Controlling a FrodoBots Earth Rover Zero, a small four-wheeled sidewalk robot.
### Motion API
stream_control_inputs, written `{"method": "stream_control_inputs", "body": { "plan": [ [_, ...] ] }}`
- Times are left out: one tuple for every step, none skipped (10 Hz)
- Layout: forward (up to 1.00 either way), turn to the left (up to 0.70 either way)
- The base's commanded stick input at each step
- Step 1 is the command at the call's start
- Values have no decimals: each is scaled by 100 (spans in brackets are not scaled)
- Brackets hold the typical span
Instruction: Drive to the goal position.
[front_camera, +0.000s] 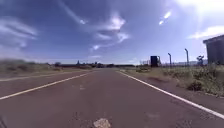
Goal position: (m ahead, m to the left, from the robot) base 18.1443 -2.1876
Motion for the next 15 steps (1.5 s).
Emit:
{"method": "stream_control_inputs", "body": {
  "plan": [
    [100,0],
    [100,0],
    [100,0],
    [100,0],
    [100,0],
    [100,0],
    [100,0],
    [100,0],
    [100,0],
    [100,0],
    [100,0],
    [100,0],
    [100,0],
    [100,0],
    [100,0]
  ]
}}
